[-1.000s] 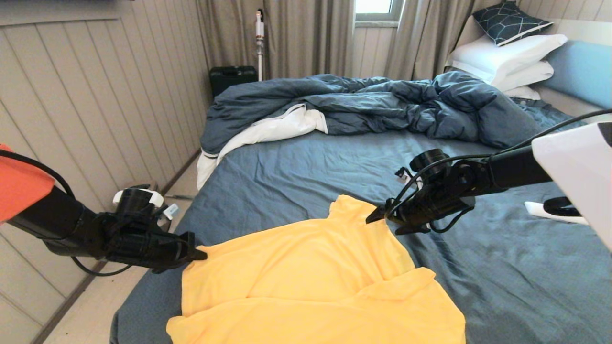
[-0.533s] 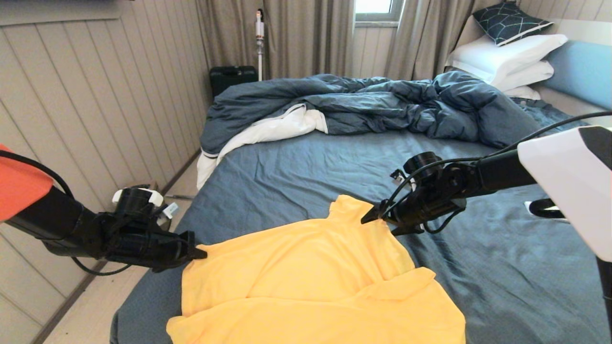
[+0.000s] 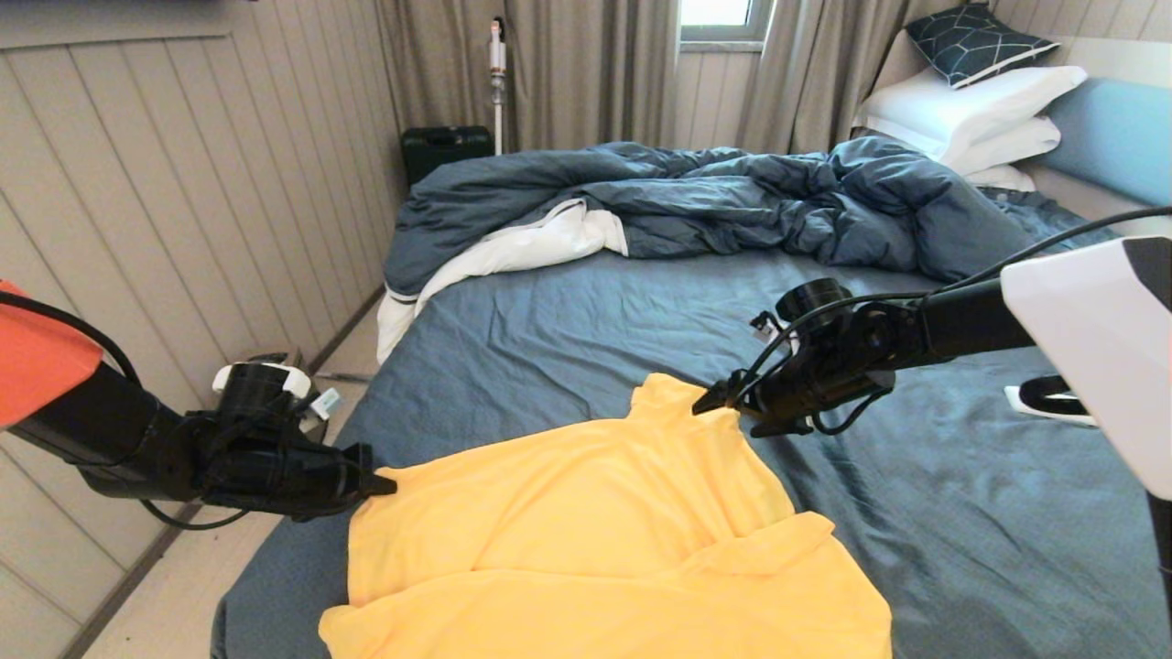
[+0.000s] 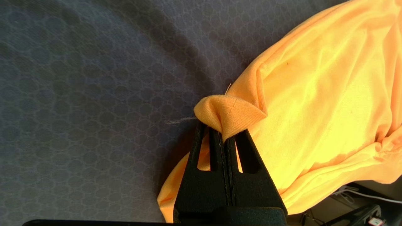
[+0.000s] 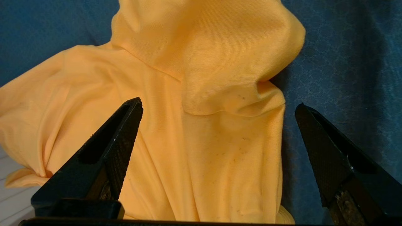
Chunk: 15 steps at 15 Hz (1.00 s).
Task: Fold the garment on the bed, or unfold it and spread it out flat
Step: Fold the yellow T-shirt
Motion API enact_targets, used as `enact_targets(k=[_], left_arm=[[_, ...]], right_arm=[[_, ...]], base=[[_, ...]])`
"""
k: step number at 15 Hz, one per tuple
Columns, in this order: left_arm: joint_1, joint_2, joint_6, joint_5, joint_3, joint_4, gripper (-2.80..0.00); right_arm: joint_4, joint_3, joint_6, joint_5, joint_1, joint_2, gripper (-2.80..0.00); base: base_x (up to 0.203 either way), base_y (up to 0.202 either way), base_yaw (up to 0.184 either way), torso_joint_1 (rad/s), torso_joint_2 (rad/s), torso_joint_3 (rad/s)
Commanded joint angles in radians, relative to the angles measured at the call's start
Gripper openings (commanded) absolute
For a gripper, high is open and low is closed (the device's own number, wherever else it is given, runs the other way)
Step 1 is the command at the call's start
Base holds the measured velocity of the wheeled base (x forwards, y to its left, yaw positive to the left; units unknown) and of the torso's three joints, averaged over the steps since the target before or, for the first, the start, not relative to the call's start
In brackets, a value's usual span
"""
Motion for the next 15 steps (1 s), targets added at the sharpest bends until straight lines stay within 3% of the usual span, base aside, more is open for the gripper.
enact_targets(k=[1, 8, 9, 10, 15], left_arm=[[0.0, 0.003, -0.002, -0.003, 0.002, -0.003, -2.8], [0.0, 0.01, -0.001, -0.003, 0.0, -0.003, -2.8], [0.0, 0.011, -0.001, -0.003, 0.0, -0.003, -2.8], [0.0, 0.01, -0.001, -0.003, 0.001, -0.005, -2.8], [0.0, 0.013, -0.001, -0.003, 0.002, -0.012, -2.8]], right_arm=[[0.001, -0.001, 0.002, 0.0, 0.003, 0.008, 0.0], [-0.036, -0.001, 0.002, -0.01, 0.019, 0.046, 0.0], [-0.036, -0.001, 0.002, -0.014, 0.019, 0.049, -1.19], [-0.036, -0.001, 0.002, -0.025, 0.019, 0.051, -2.8], [-0.065, 0.014, 0.002, -0.032, 0.019, 0.05, -2.8]], base=[[0.0, 0.0, 0.0, 0.0, 0.0, 0.0], [0.0, 0.0, 0.0, 0.0, 0.0, 0.0], [0.0, 0.0, 0.0, 0.0, 0.0, 0.0], [0.0, 0.0, 0.0, 0.0, 0.0, 0.0], [0.0, 0.0, 0.0, 0.0, 0.0, 0.0]])
